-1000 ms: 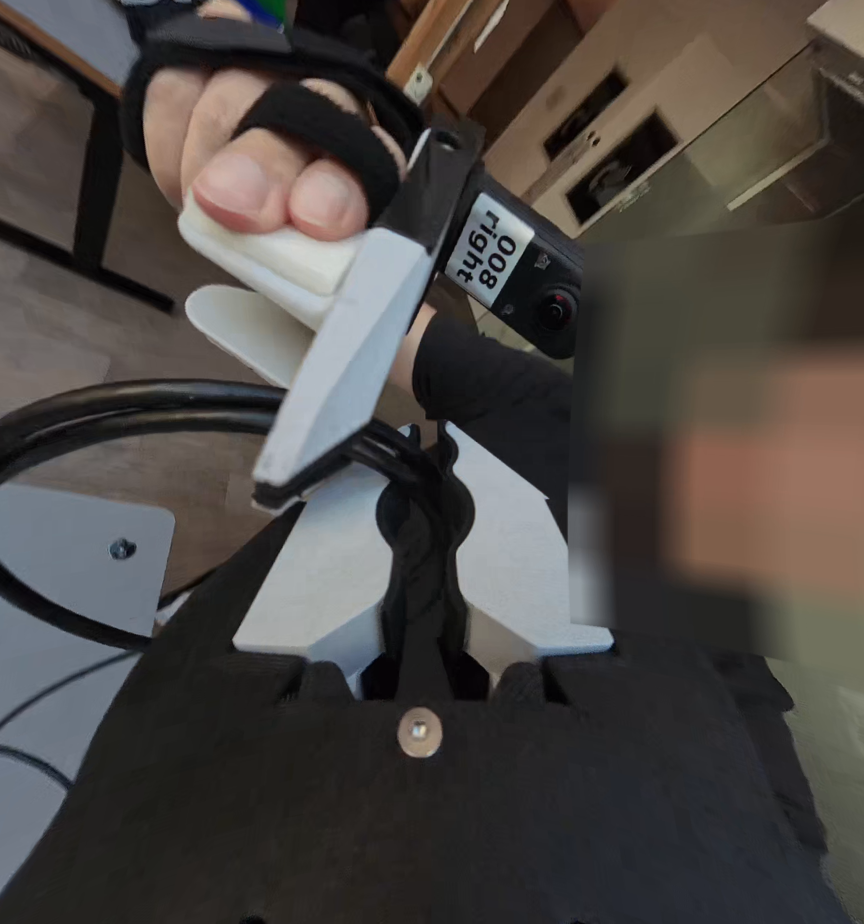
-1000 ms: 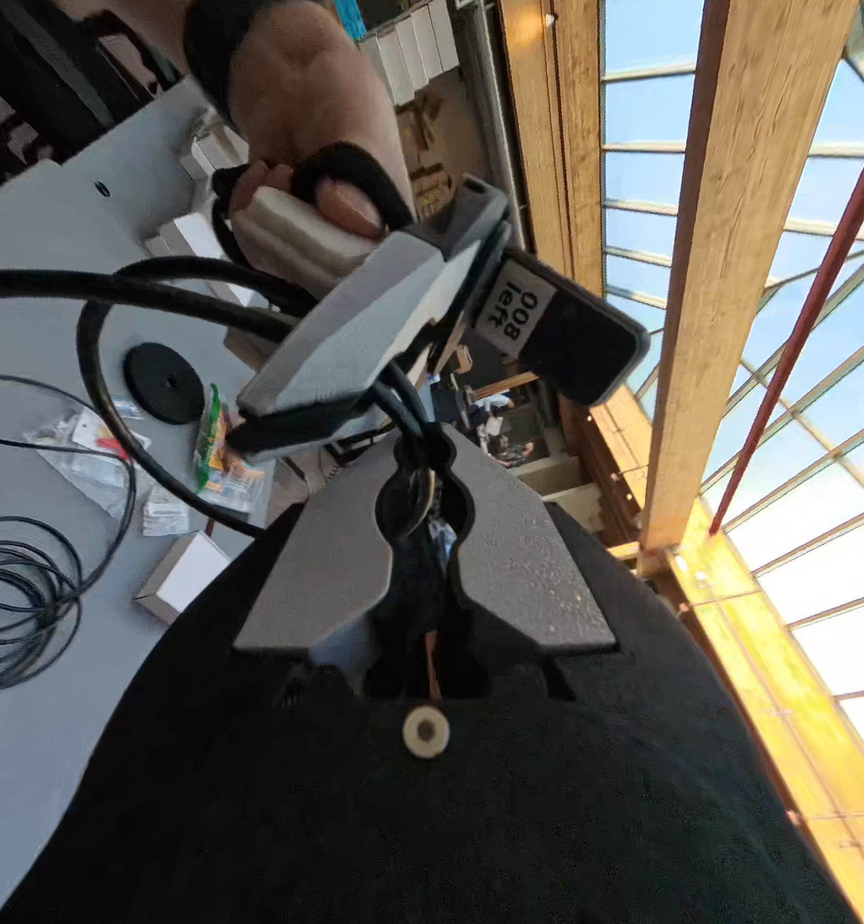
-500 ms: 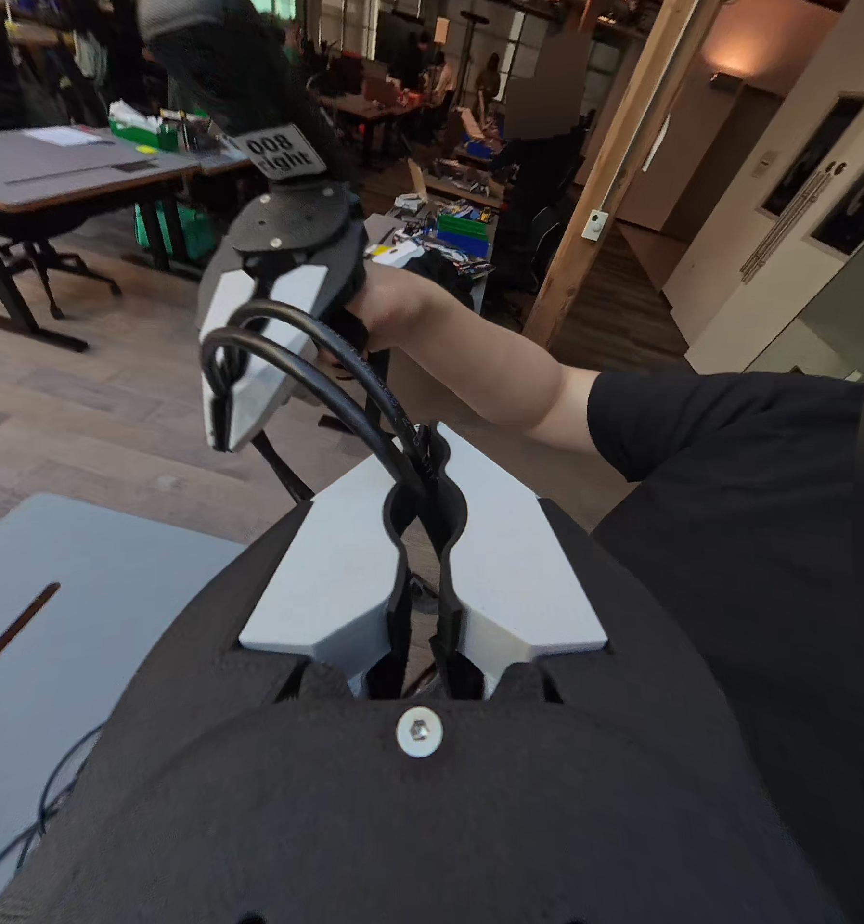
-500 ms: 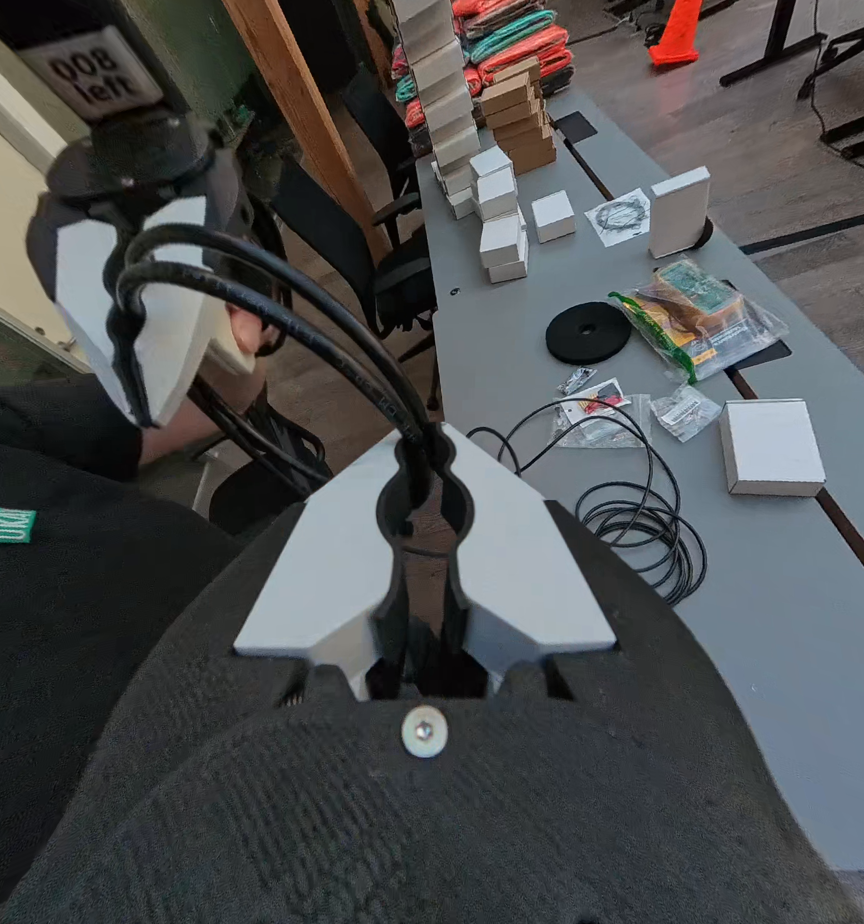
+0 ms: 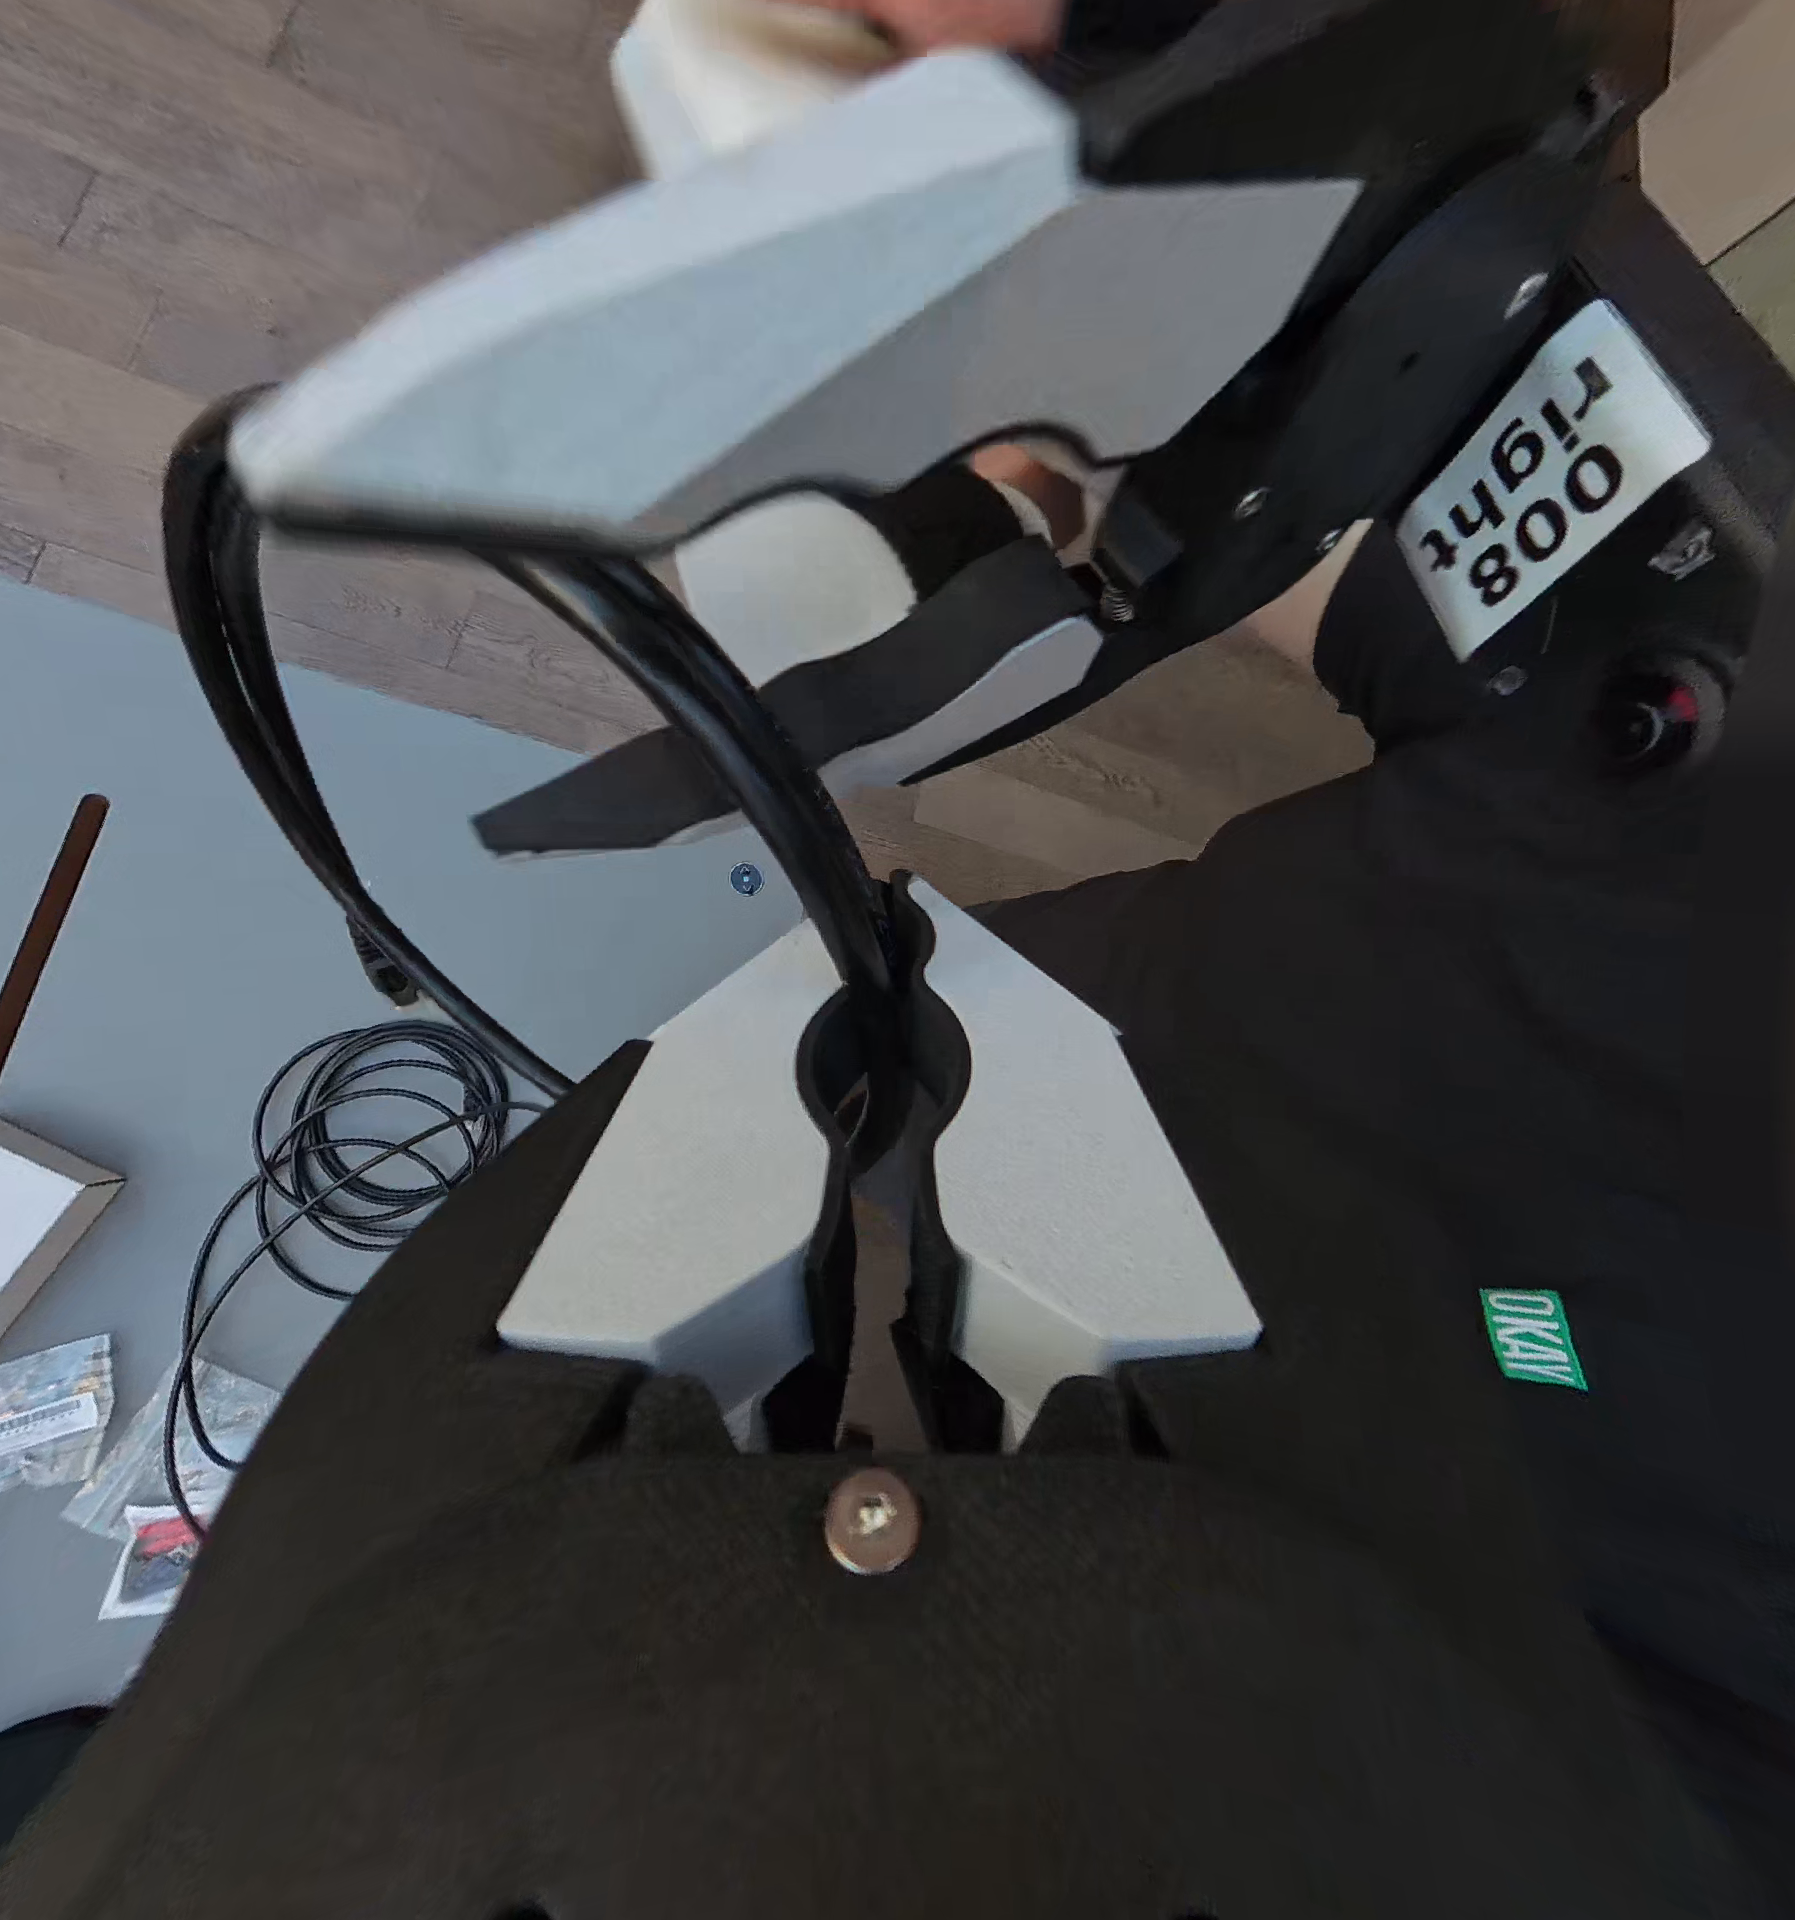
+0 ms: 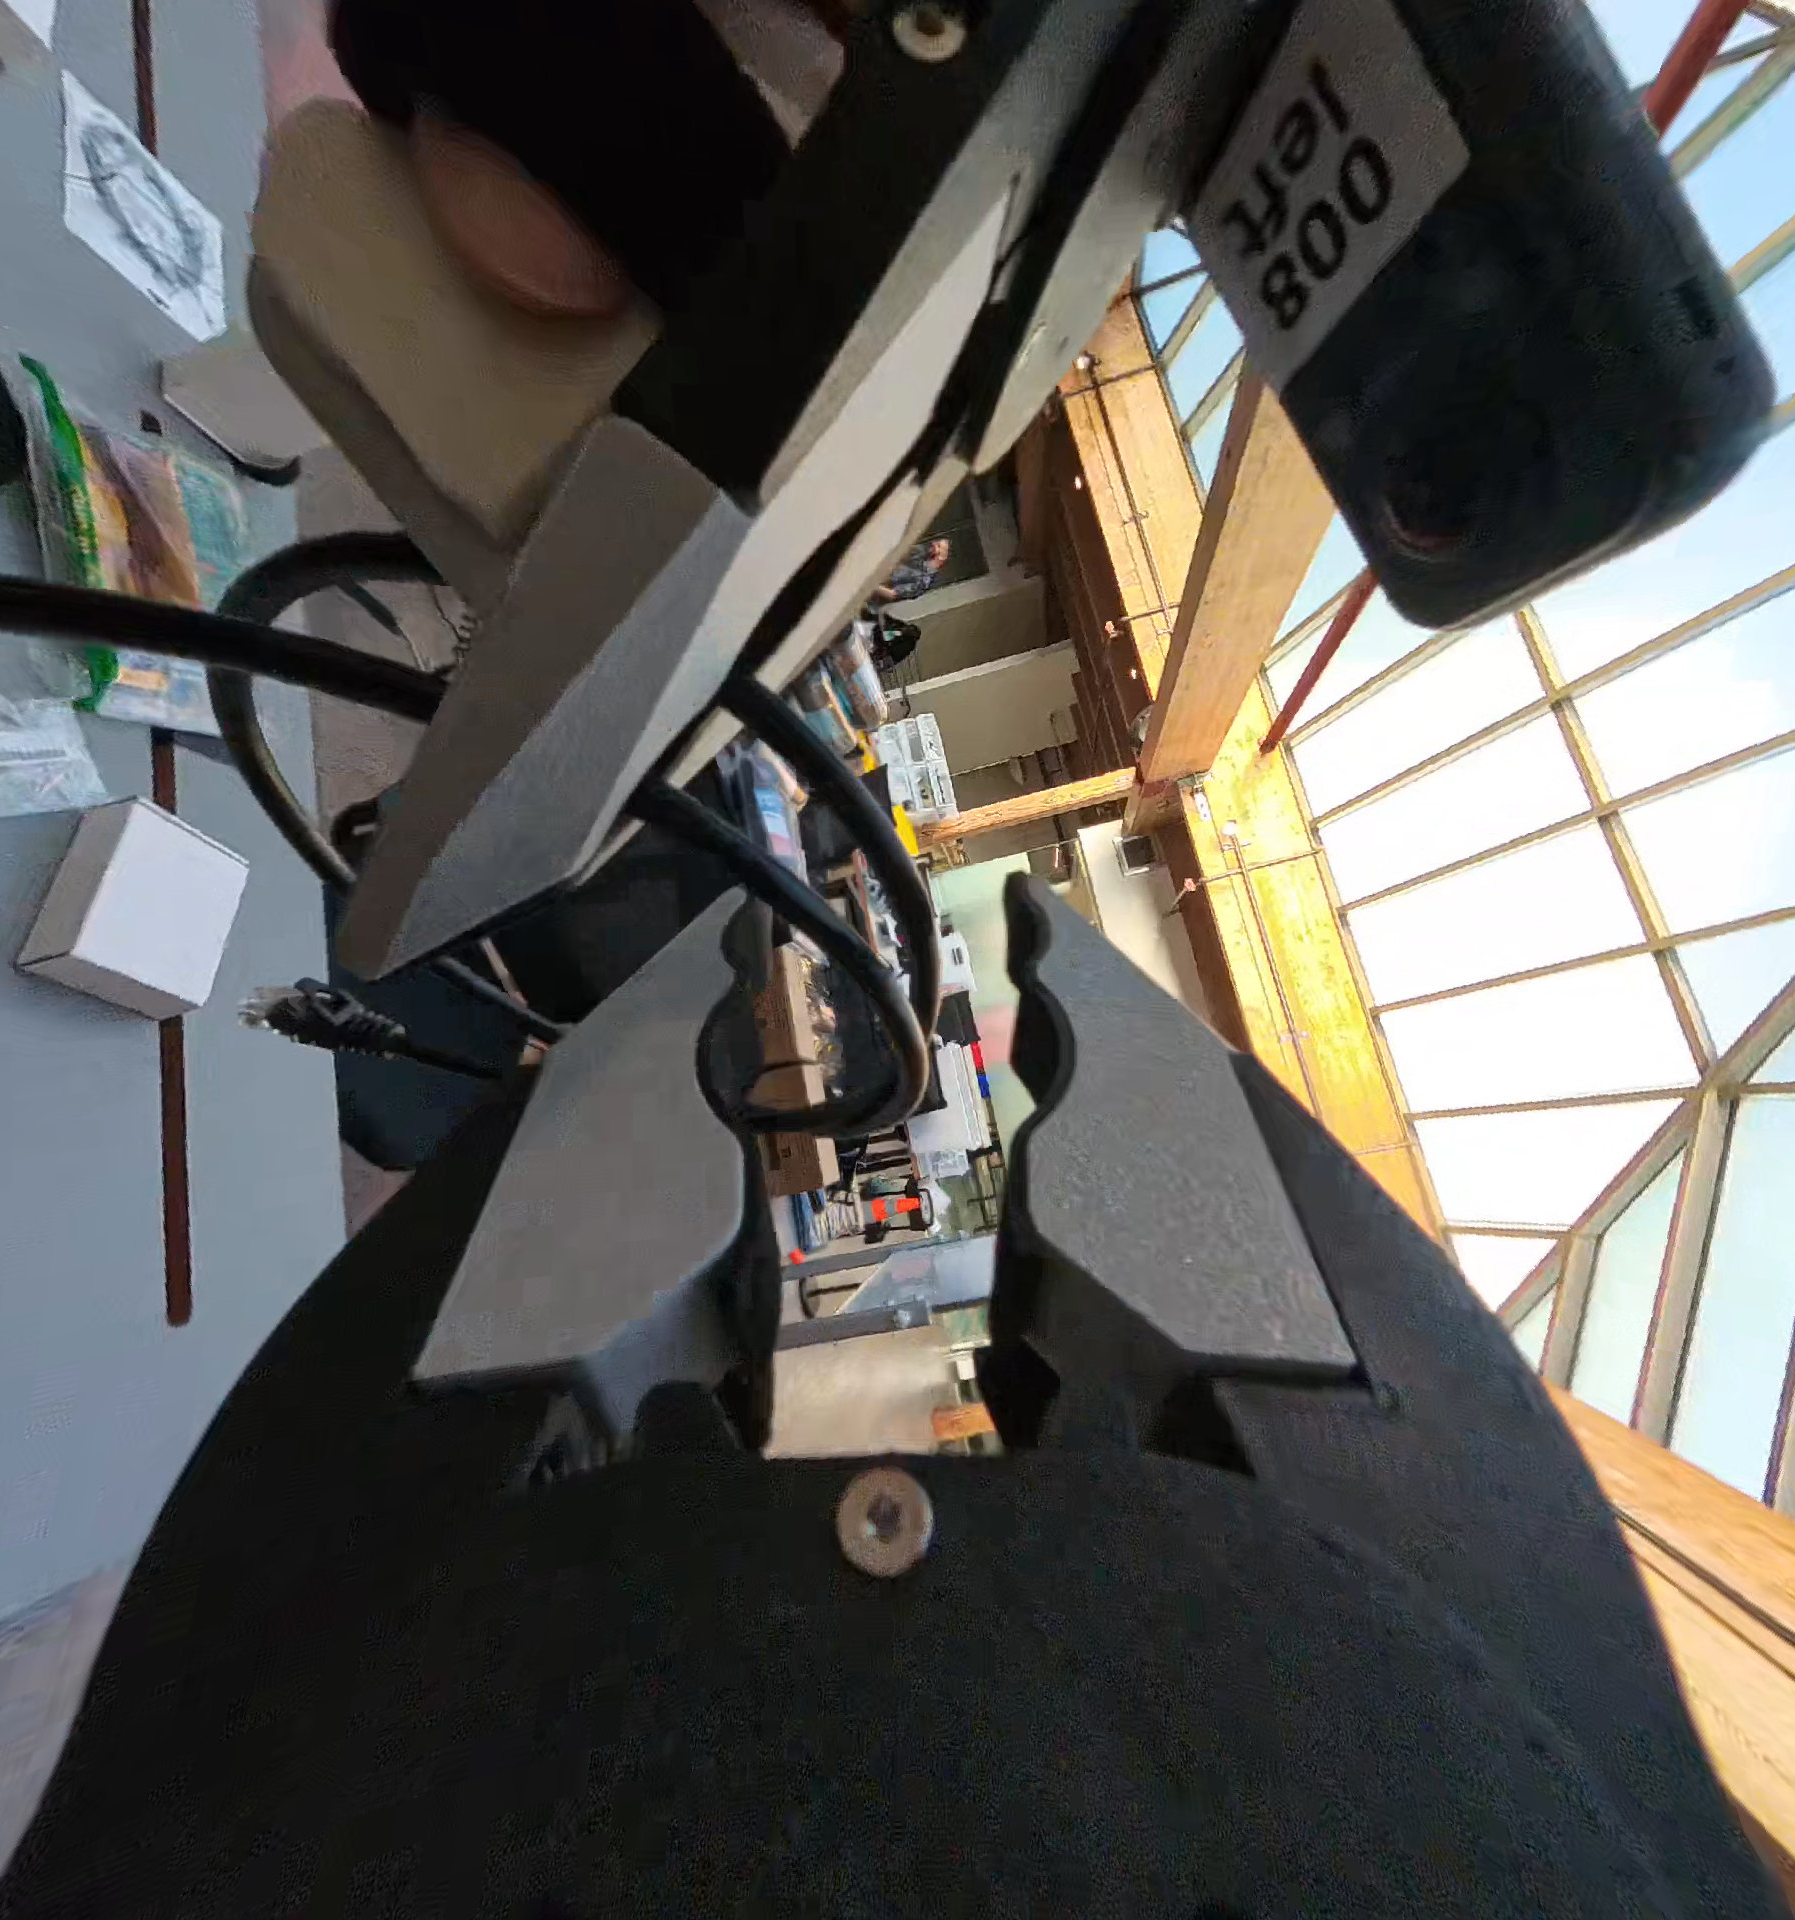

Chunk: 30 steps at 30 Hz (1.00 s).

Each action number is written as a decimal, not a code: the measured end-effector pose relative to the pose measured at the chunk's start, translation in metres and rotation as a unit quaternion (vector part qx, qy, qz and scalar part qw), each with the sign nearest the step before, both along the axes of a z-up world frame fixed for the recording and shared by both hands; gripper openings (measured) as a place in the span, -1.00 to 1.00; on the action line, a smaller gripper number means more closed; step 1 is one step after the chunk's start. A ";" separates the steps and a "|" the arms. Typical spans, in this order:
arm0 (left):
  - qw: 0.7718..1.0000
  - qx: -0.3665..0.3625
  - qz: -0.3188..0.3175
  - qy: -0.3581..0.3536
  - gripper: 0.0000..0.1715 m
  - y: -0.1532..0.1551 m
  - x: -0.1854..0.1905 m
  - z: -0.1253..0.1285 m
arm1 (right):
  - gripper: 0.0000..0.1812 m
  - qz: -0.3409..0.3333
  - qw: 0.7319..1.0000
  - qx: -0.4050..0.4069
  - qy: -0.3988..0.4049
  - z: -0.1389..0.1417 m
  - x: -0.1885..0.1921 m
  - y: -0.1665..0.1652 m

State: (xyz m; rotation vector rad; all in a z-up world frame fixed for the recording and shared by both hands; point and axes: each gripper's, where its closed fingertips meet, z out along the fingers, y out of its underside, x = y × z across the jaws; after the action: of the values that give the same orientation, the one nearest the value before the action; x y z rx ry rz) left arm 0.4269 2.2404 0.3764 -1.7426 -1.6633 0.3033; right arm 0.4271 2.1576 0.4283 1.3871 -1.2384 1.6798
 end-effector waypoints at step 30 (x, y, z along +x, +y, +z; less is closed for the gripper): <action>0.714 -0.518 0.008 0.471 0.04 -0.069 0.025 0.024 | -1.00 0.069 0.914 0.304 -0.261 0.124 0.007 0.010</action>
State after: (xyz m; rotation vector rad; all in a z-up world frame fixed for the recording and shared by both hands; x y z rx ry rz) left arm 0.4516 2.1714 0.4009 -1.6759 -0.6662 2.0541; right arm 0.4344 2.1680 0.5522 1.4250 -2.1541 1.9276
